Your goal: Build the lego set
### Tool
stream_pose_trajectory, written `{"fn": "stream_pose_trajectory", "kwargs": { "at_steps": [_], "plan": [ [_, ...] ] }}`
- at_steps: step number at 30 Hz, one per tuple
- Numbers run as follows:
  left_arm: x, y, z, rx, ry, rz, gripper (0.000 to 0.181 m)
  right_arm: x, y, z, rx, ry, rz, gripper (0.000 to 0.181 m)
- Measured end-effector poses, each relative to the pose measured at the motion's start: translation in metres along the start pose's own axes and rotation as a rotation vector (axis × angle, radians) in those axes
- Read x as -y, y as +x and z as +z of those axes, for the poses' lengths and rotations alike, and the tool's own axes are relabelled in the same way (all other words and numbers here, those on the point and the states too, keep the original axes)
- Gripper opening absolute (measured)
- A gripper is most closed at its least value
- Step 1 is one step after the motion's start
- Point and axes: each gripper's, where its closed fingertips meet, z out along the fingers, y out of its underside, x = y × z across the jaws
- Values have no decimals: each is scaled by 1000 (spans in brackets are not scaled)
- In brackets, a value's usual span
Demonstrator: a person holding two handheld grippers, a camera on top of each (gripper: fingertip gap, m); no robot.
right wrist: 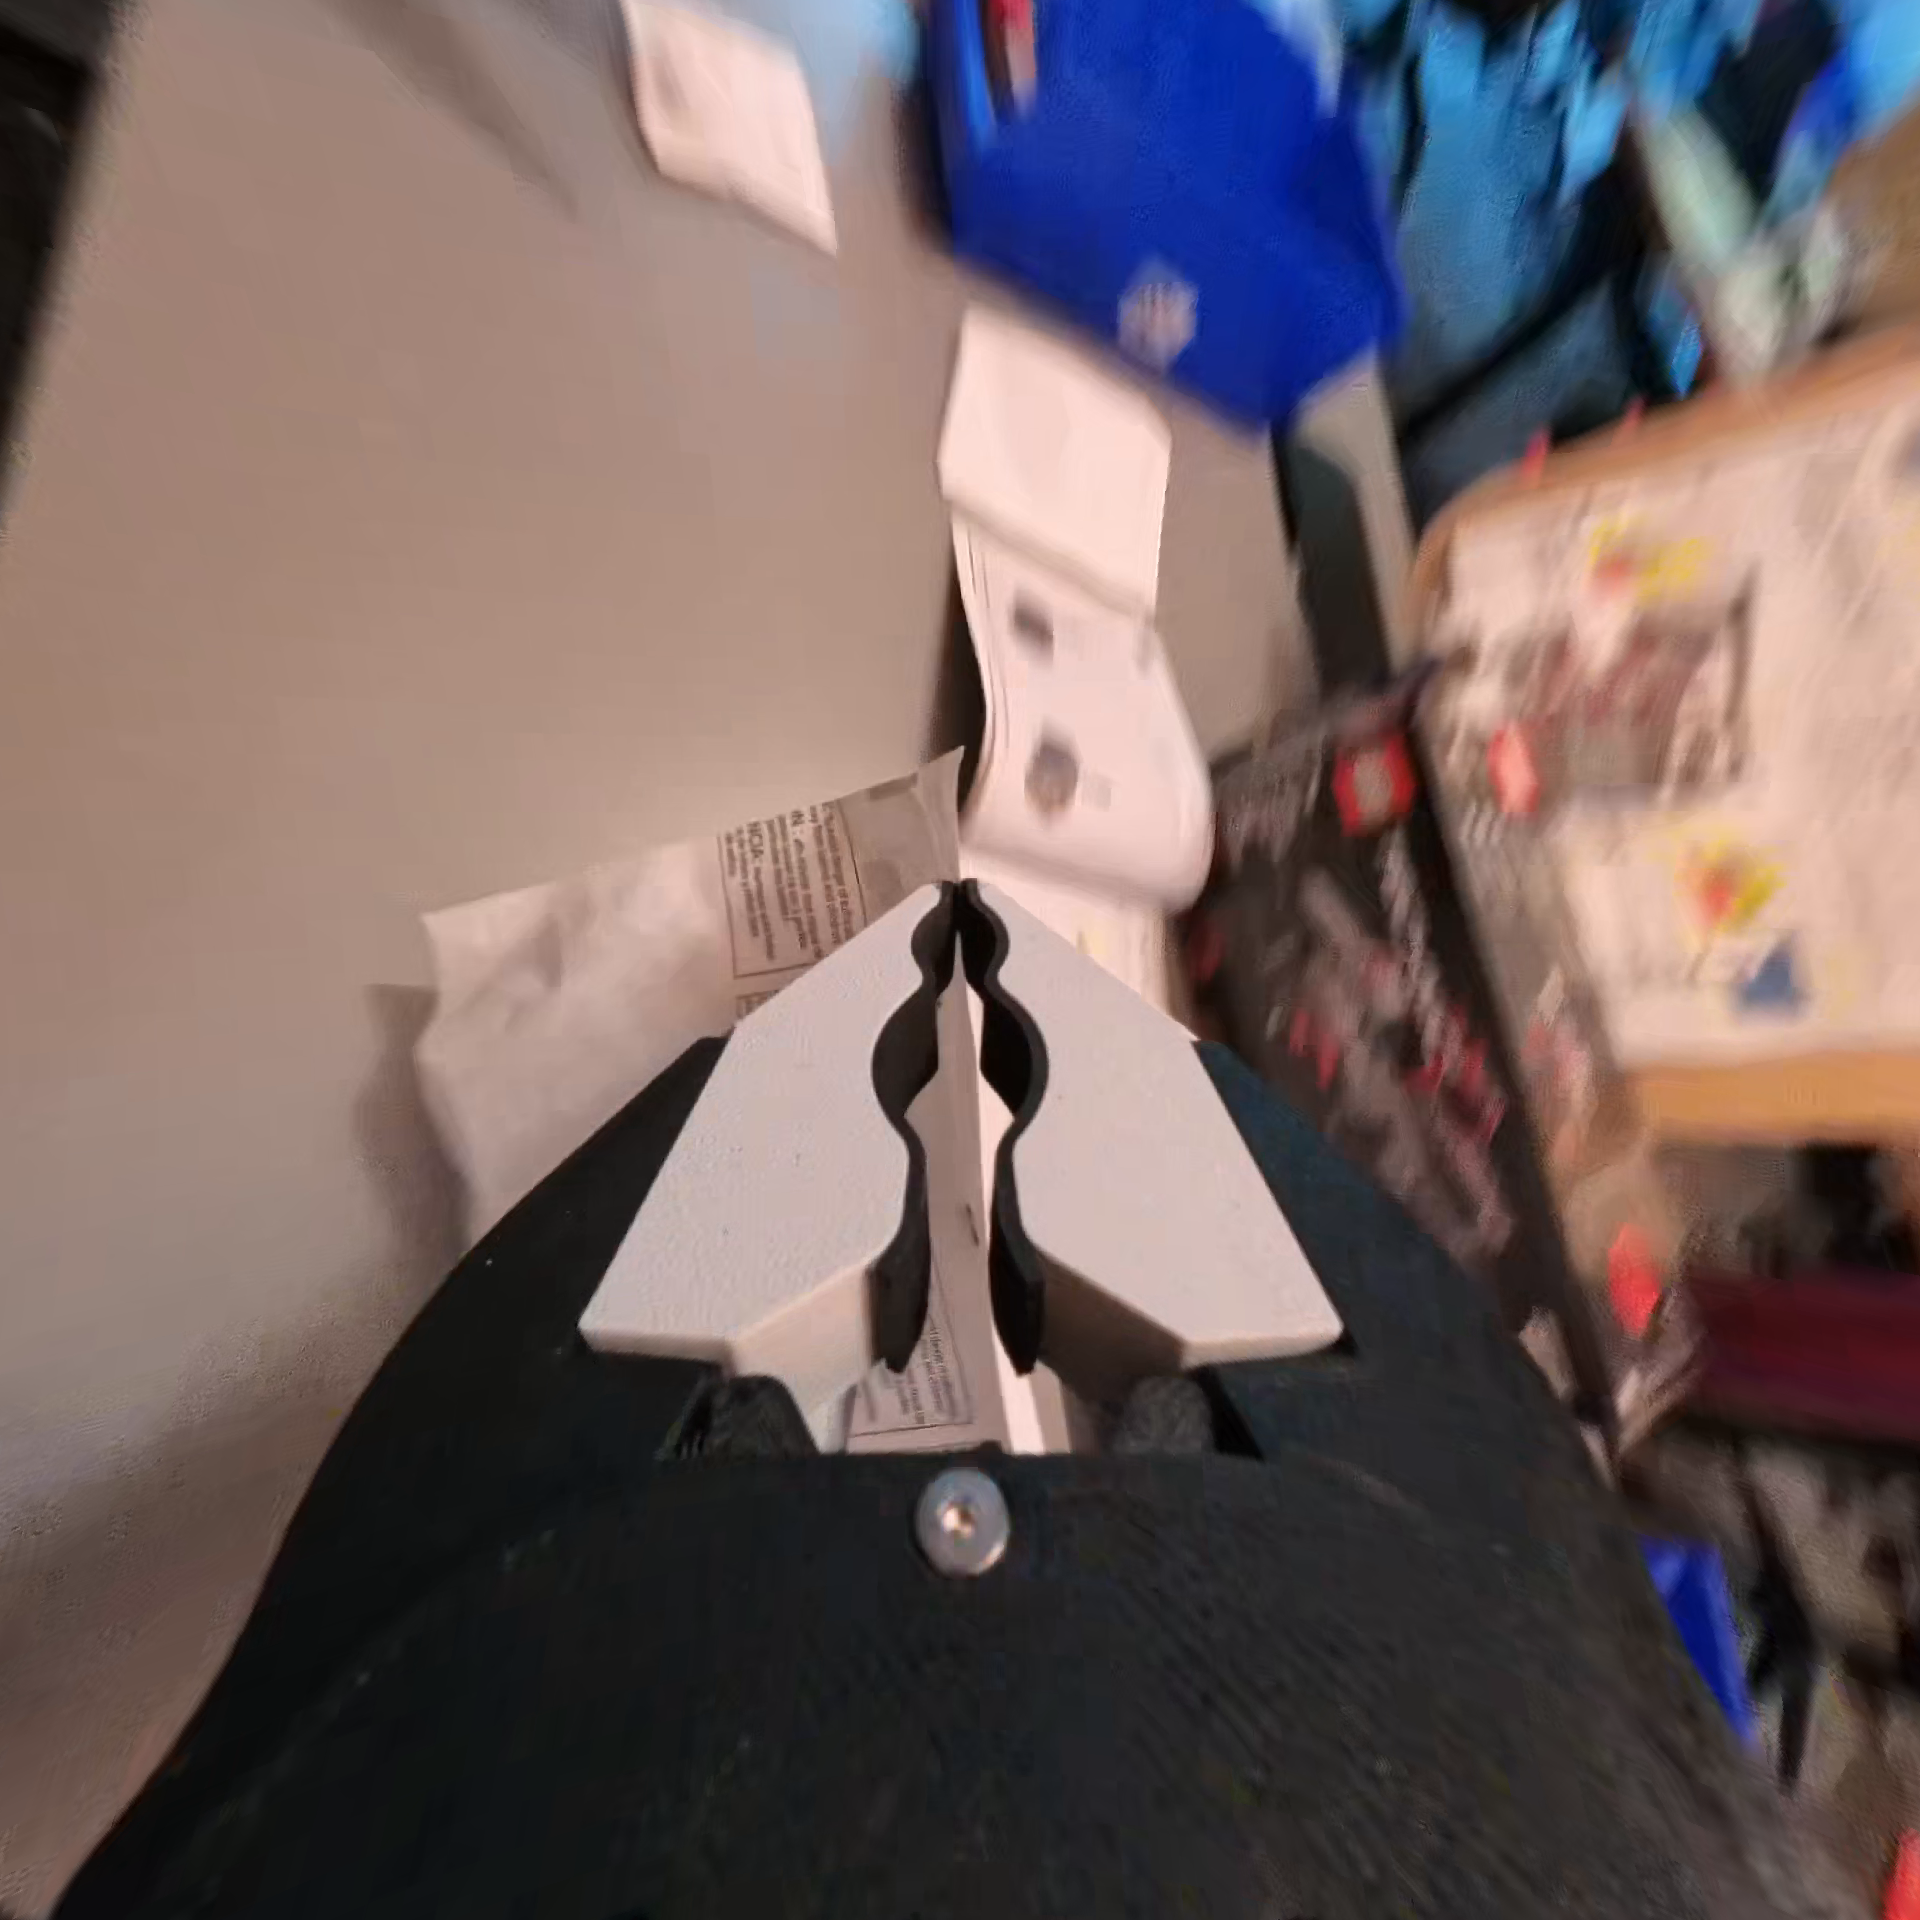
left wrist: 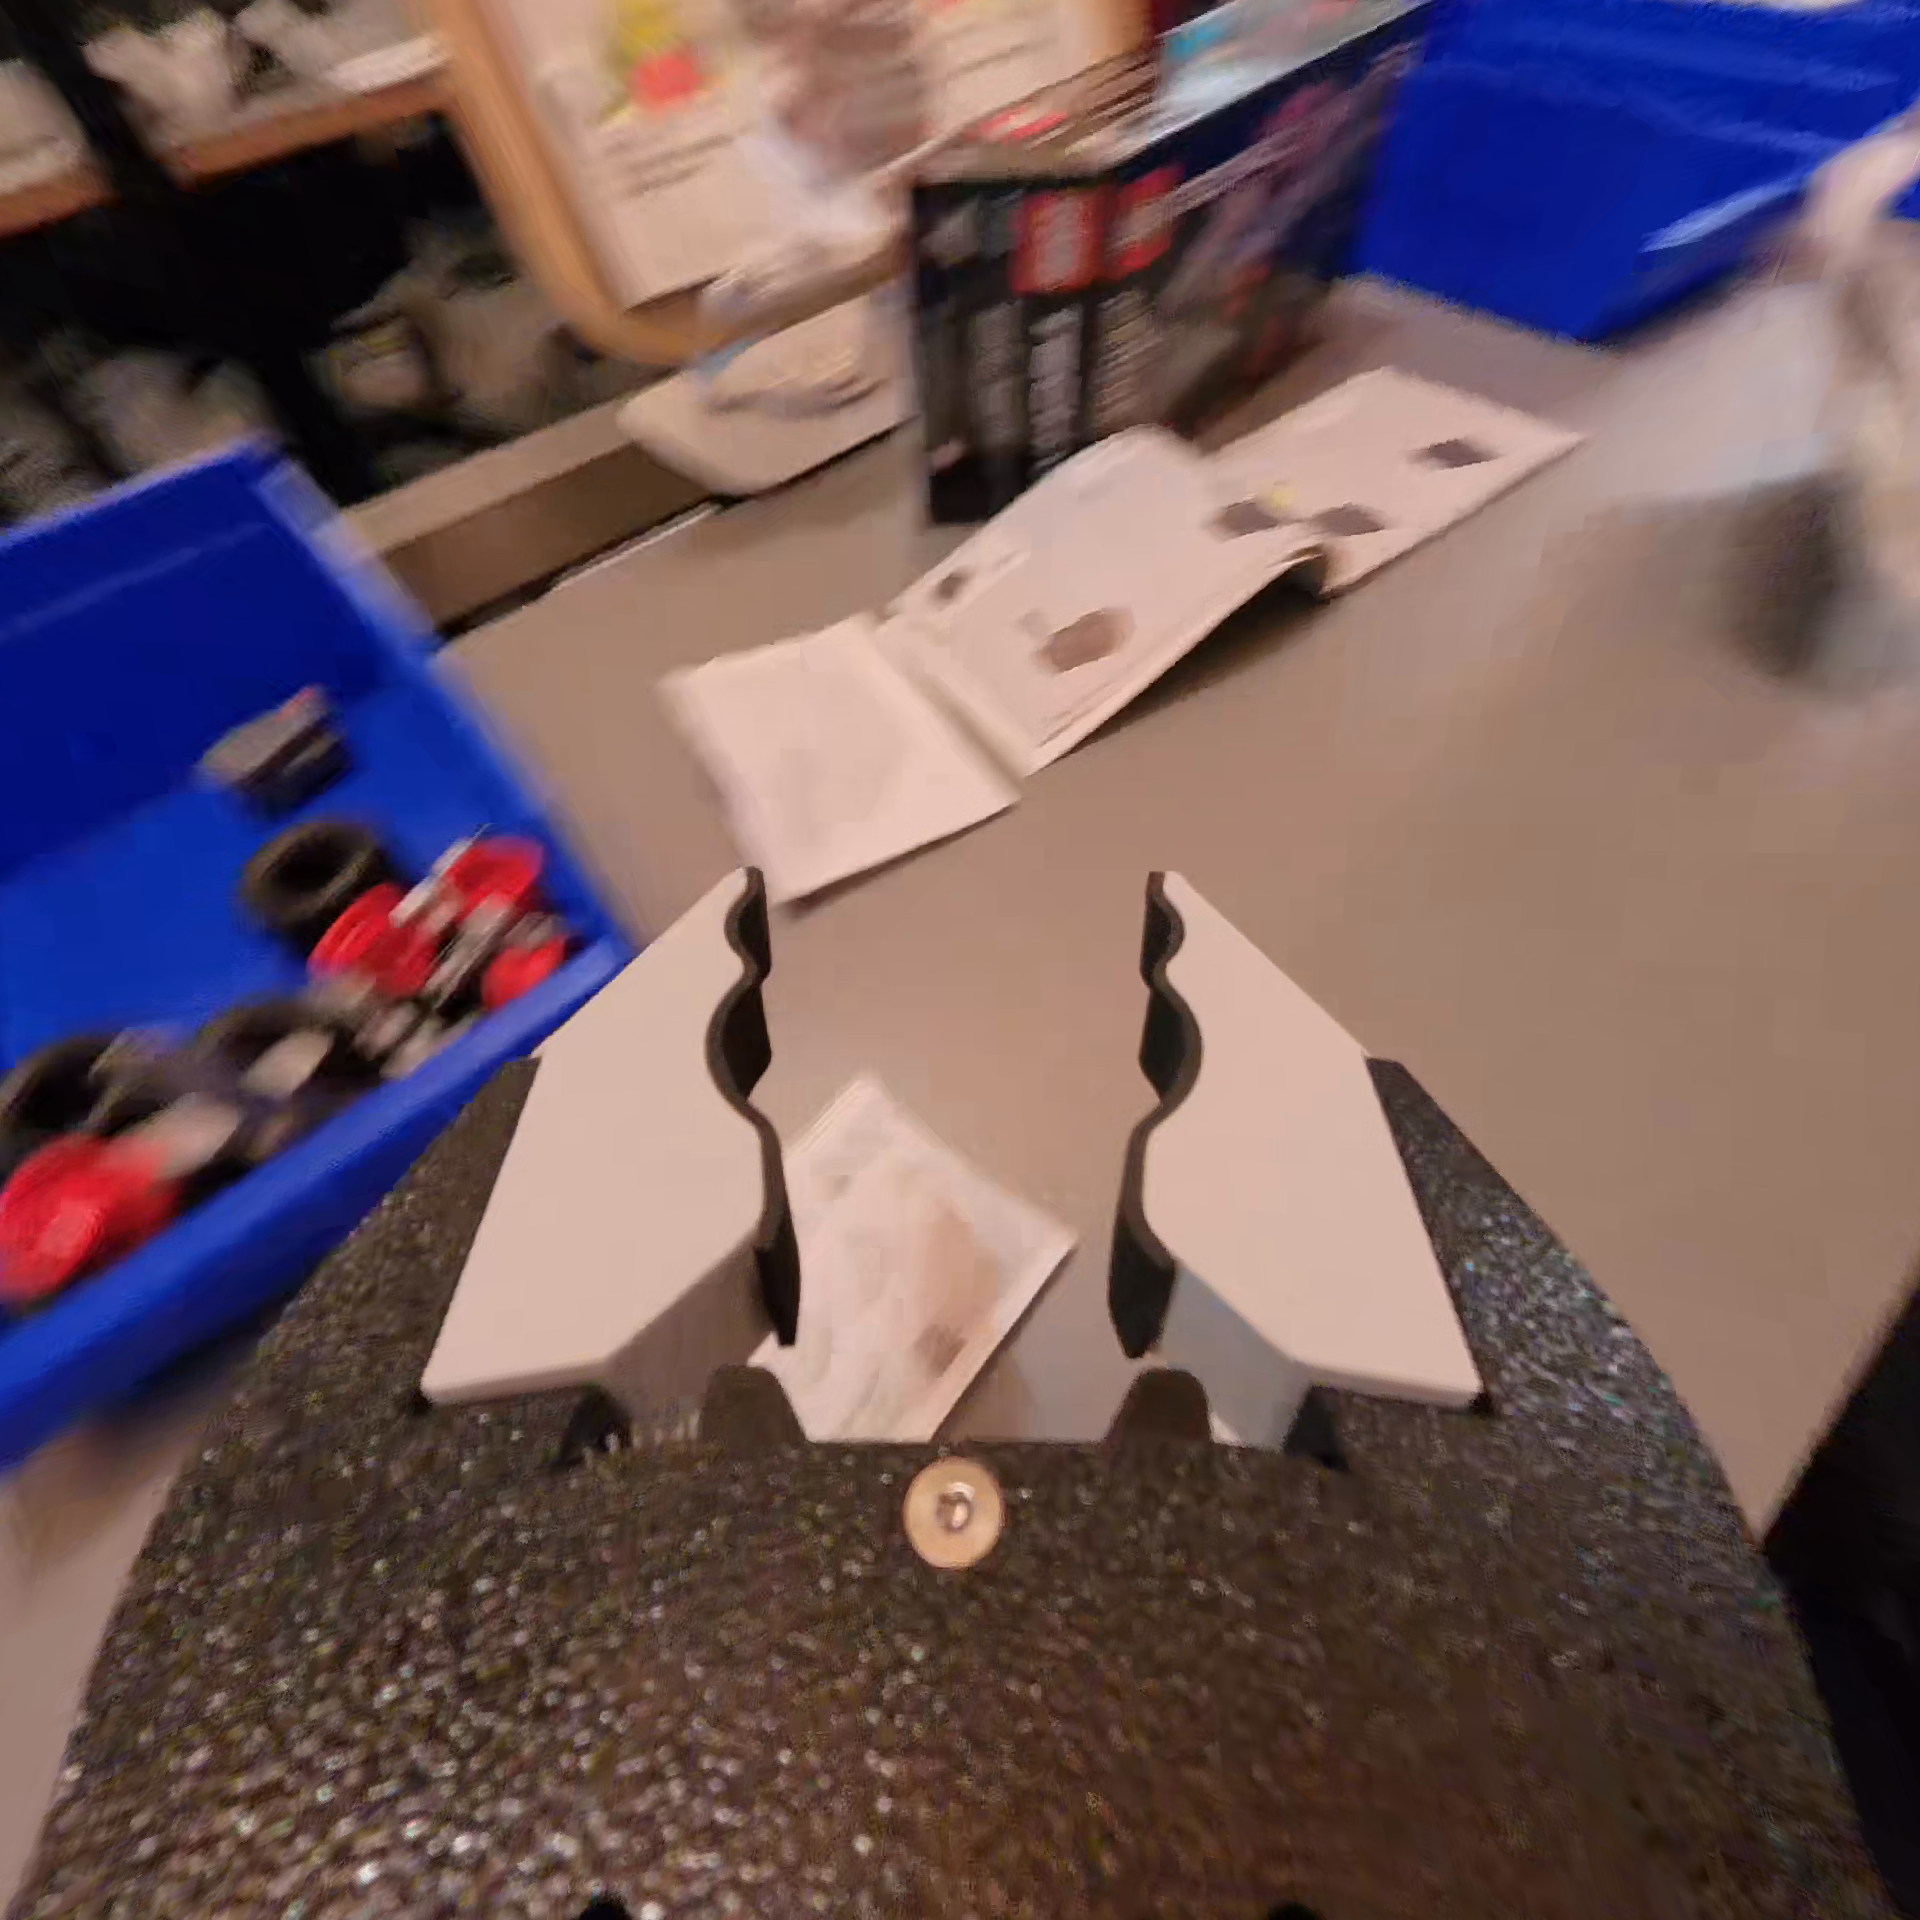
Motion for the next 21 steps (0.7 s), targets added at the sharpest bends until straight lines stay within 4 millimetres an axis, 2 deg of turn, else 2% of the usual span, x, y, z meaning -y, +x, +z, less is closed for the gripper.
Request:
{"fn": "stream_pose_trajectory", "kwargs": {
  "at_steps": [1,3,5,9,12,16,19,21],
  "plan": [
    [14,21,8,-90,25,51,69,27,-5,-5,14,92,-62,0],
    [40,60,20,-260,70,157,69,73,-14,-12,36,248,-157,0],
    [64,89,30,-394,109,238,69,108,-24,-17,82,375,-223,0],
    [98,136,40,-663,141,329,71,153,-45,-20,242,656,-258,0],
    [105,162,50,-864,131,360,72,173,-53,-17,364,847,-220,0],
    [112,188,64,-1083,143,250,69,191,-56,-7,431,987,-198,0],
    [109,195,76,-1119,160,254,71,191,-65,-2,477,986,-200,0],
    [105,198,77,-1143,170,294,70,186,-71,-1,509,956,-196,0]
  ]
}}
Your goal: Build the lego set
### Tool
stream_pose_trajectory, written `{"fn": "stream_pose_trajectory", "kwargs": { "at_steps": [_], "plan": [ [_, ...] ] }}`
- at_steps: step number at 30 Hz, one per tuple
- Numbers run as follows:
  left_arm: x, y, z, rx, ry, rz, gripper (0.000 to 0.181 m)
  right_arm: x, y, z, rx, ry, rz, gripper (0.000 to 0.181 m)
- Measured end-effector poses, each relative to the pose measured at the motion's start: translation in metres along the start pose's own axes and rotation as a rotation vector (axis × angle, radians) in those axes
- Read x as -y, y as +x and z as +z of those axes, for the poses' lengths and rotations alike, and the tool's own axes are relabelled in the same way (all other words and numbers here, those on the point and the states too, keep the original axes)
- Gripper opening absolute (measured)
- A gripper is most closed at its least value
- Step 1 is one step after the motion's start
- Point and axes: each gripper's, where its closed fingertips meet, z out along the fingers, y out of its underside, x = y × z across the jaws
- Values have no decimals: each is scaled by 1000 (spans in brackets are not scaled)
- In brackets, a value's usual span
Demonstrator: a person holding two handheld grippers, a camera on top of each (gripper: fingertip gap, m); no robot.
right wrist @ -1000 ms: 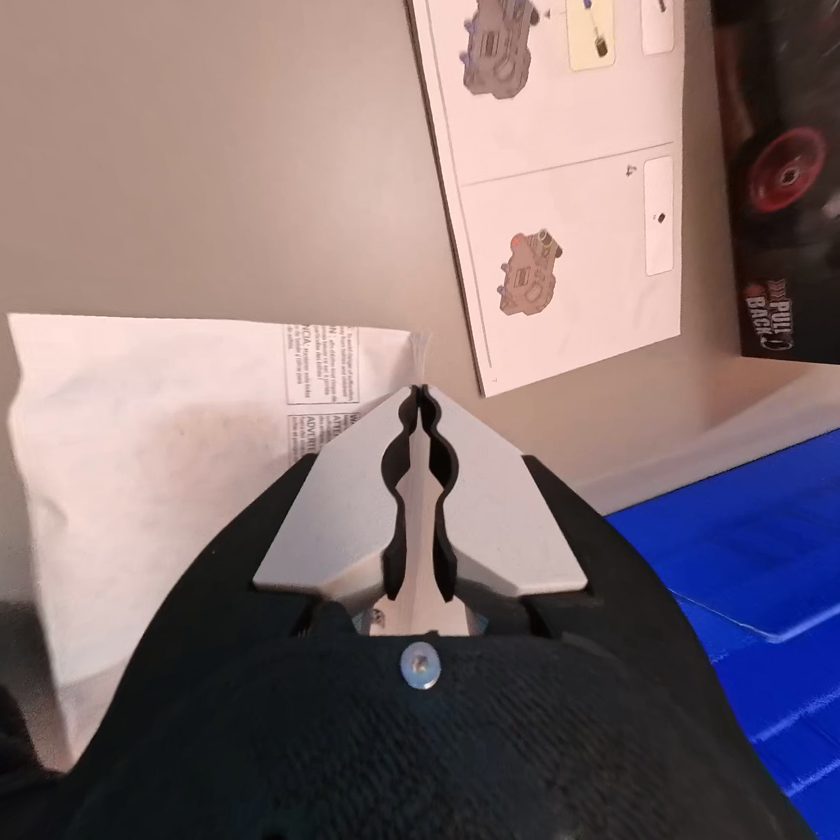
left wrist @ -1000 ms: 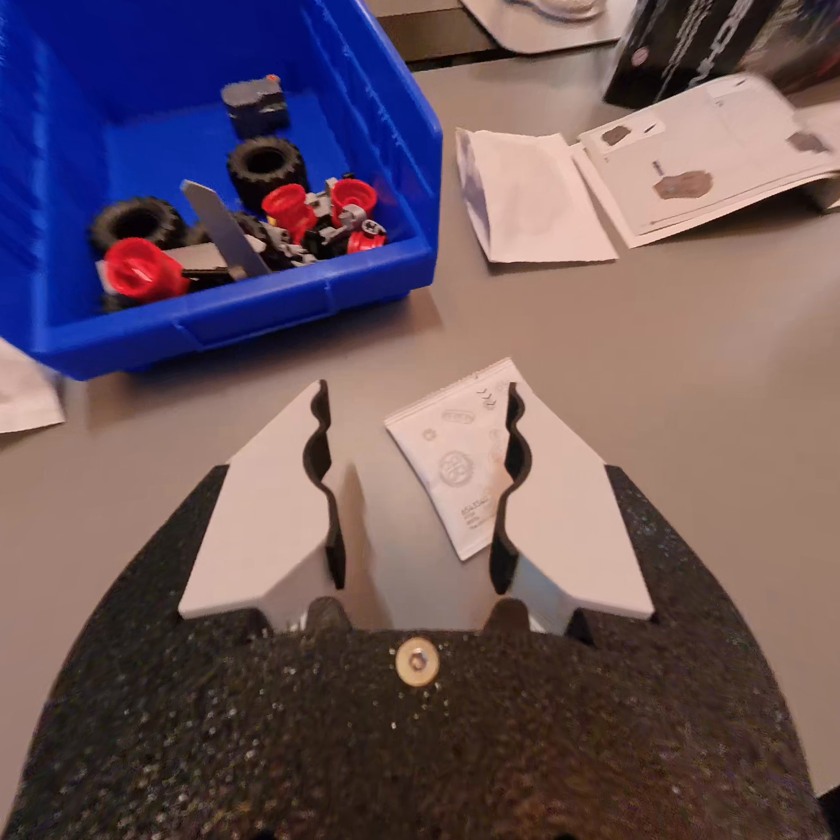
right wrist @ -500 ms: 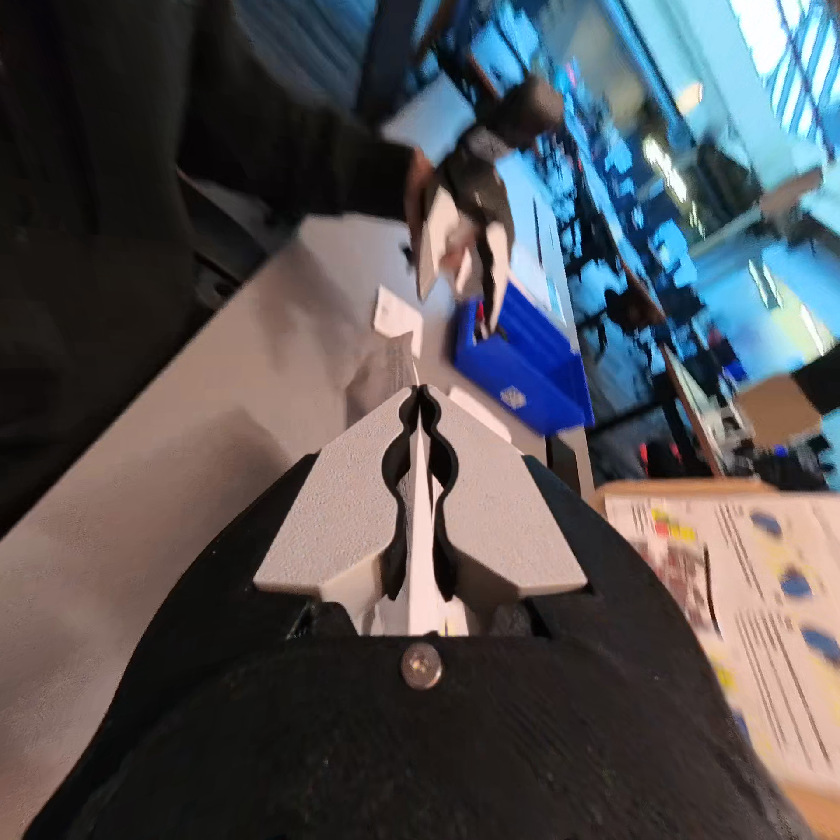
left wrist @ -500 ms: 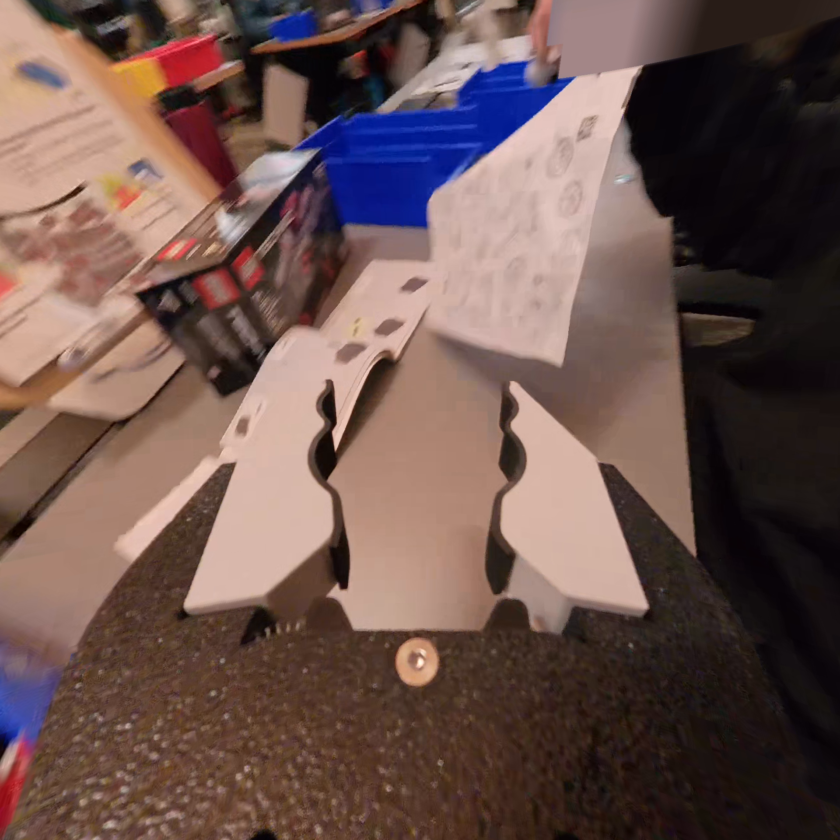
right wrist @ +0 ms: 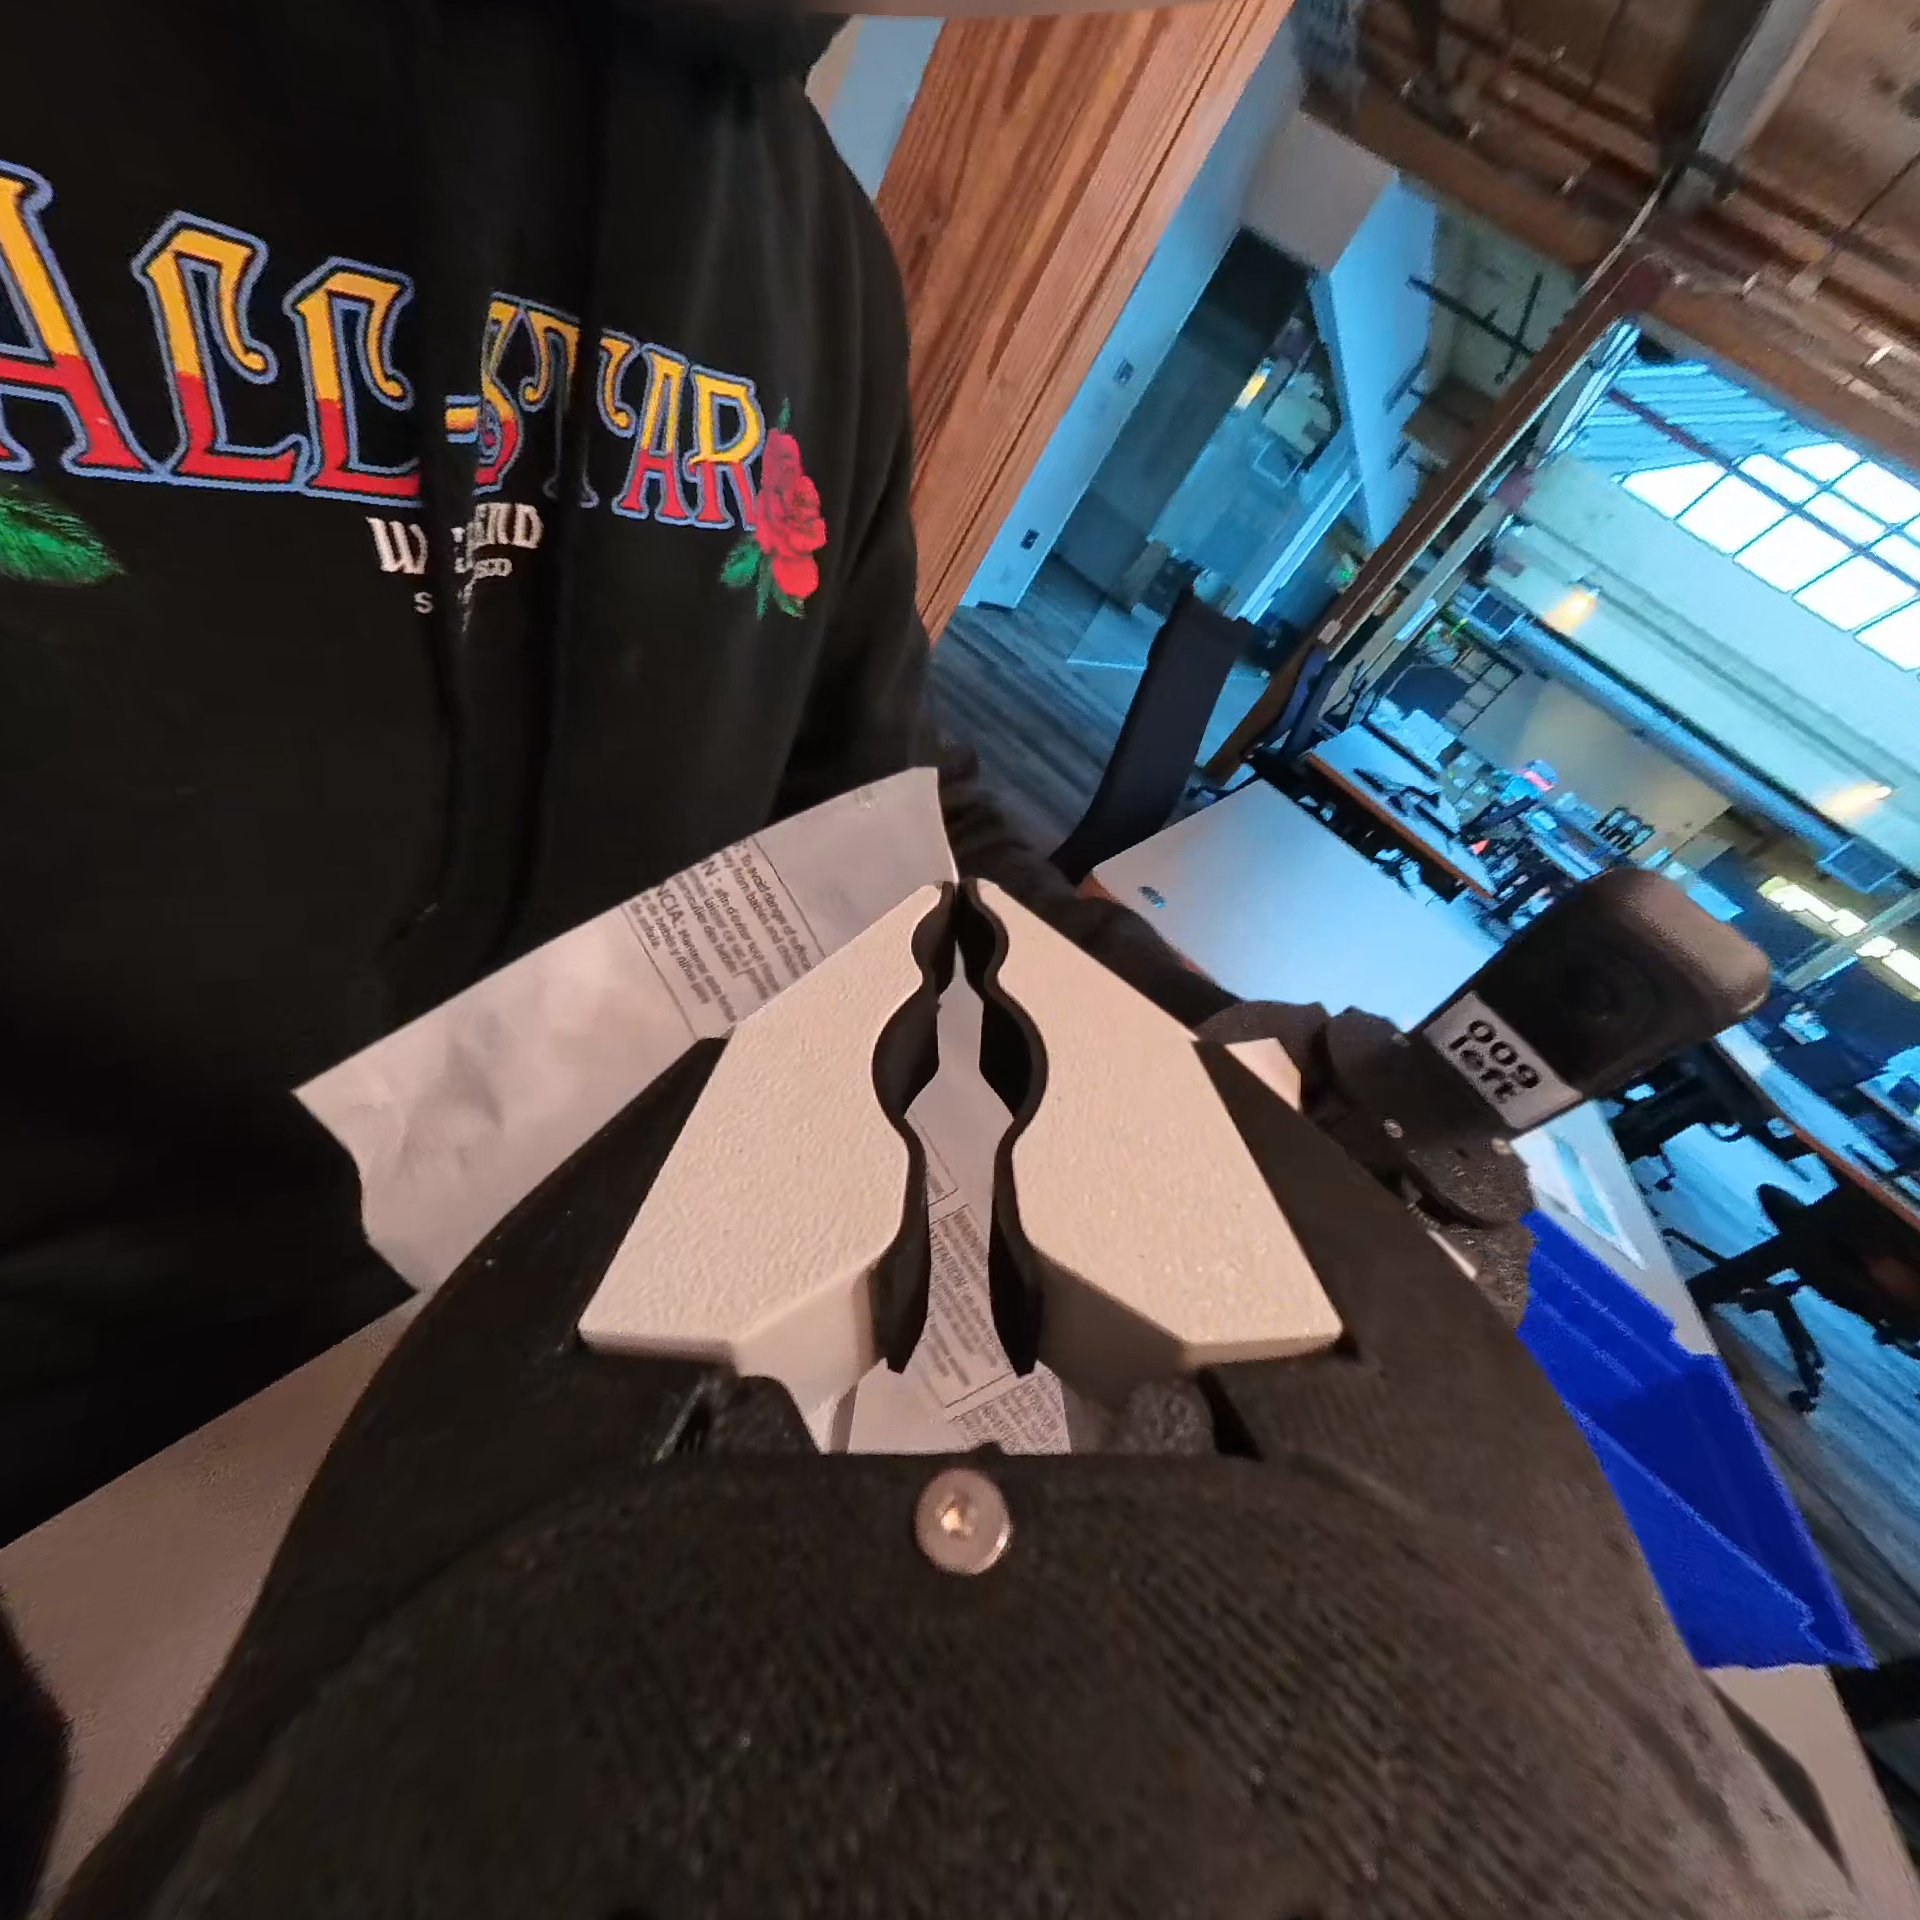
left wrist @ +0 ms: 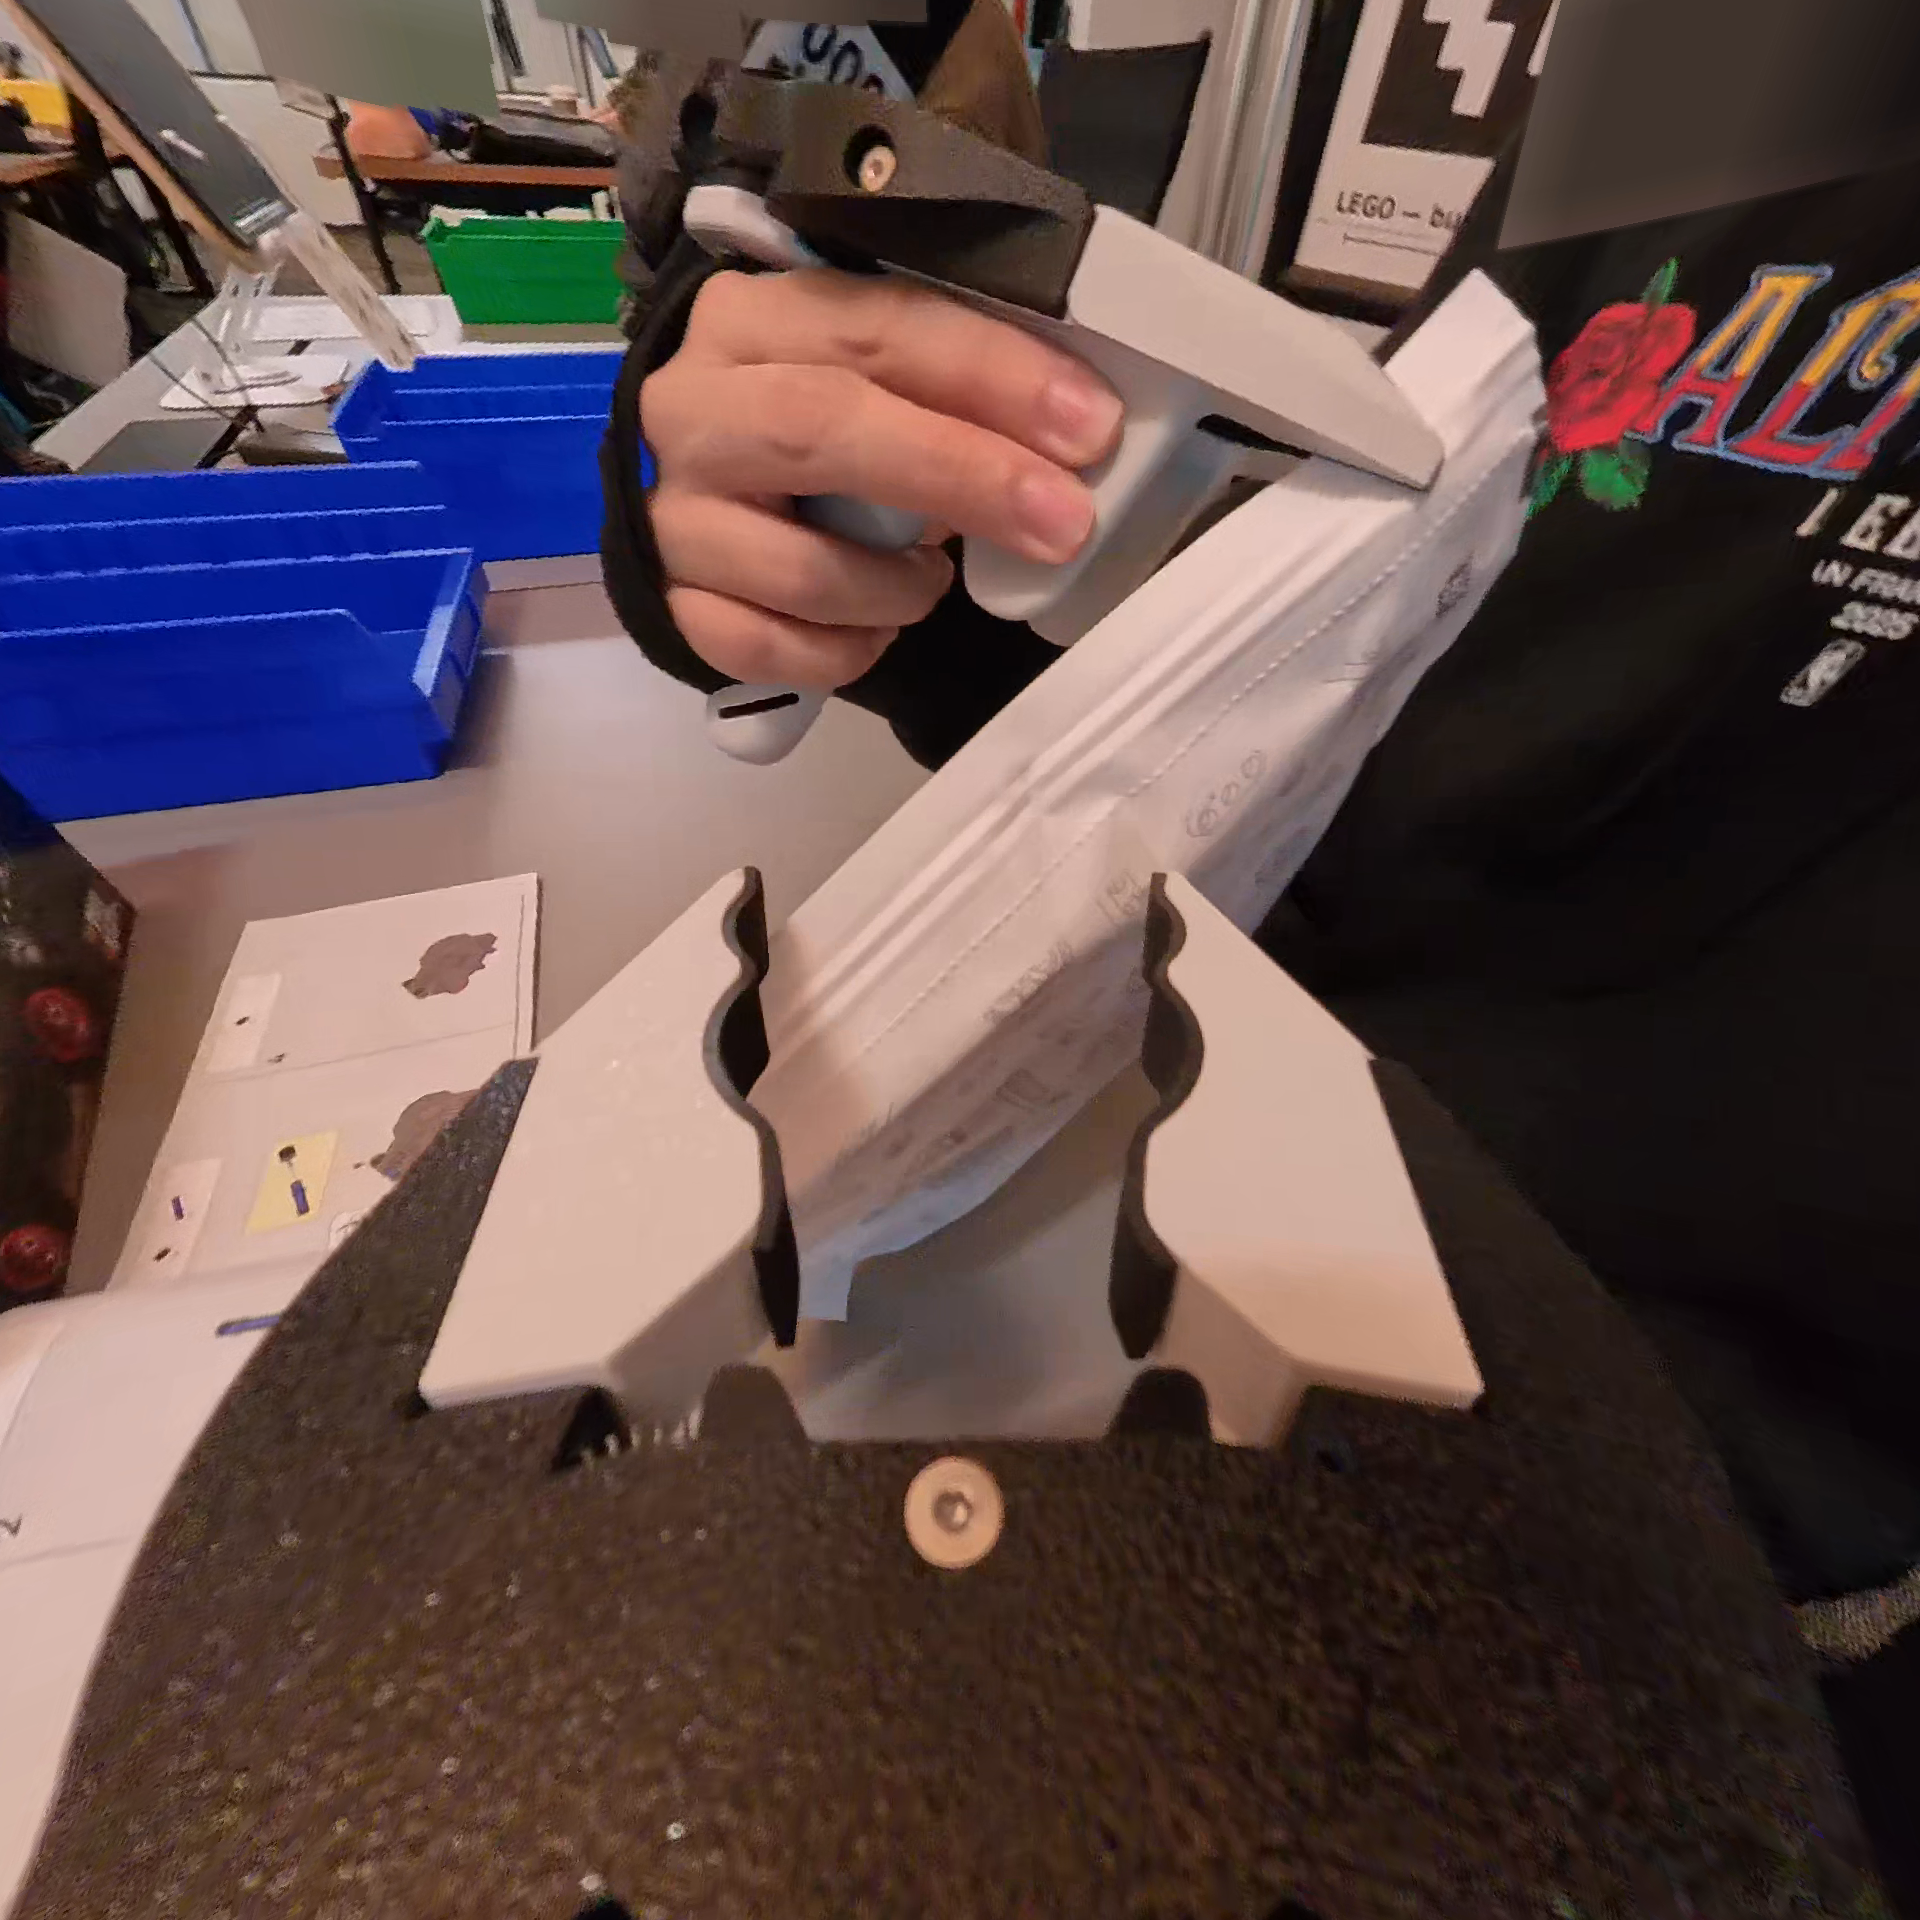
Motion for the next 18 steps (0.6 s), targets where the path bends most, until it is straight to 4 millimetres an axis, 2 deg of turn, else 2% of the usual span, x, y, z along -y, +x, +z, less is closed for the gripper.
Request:
{"fn": "stream_pose_trajectory", "kwargs": {
  "at_steps": [3,5,12,14,16,18],
  "plan": [
    [-3,18,6,-135,-13,-5,66,1,-9,-5,35,-11,20,0],
    [-1,26,13,-209,-24,15,71,4,-13,-7,68,-5,43,0],
    [-4,41,35,-280,-168,99,73,-3,-39,0,244,-97,140,0],
    [-3,37,39,-234,-204,139,85,-4,-43,5,279,-101,127,0],
    [-4,34,44,-216,-250,159,104,-6,-44,11,310,-103,134,0],
    [-12,34,47,-254,-304,133,110,-10,-44,12,332,-128,132,0]
  ]
}}
